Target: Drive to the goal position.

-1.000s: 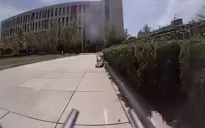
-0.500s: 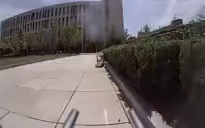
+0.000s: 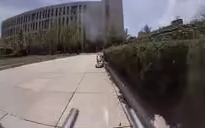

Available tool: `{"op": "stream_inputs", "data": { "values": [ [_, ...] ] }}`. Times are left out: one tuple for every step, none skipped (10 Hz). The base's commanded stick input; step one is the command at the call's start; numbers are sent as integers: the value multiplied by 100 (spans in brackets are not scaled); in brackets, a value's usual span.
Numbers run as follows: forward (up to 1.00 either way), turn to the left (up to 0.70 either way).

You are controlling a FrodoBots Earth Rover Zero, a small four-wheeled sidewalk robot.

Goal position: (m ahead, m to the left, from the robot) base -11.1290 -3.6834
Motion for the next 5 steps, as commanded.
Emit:
{"op": "stream_inputs", "data": {
  "values": [
    [50,0],
    [50,0],
    [50,0],
    [50,0],
    [50,28]
  ]
}}
